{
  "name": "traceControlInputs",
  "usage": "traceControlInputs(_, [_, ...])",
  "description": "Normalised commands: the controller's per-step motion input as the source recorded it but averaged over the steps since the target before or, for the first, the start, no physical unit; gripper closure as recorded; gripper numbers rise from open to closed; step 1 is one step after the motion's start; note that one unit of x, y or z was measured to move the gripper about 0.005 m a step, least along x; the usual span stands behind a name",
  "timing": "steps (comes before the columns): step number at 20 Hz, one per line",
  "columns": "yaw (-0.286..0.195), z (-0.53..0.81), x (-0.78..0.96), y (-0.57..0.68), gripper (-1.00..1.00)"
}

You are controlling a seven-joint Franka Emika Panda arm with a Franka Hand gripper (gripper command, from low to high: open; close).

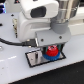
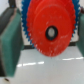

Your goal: Insert the blue gear onto the right peg, followed by the red gear

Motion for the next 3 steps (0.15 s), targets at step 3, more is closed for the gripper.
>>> traceControlInputs(3, [0.000, 0.57, -0.01, 0.05, -1.00])
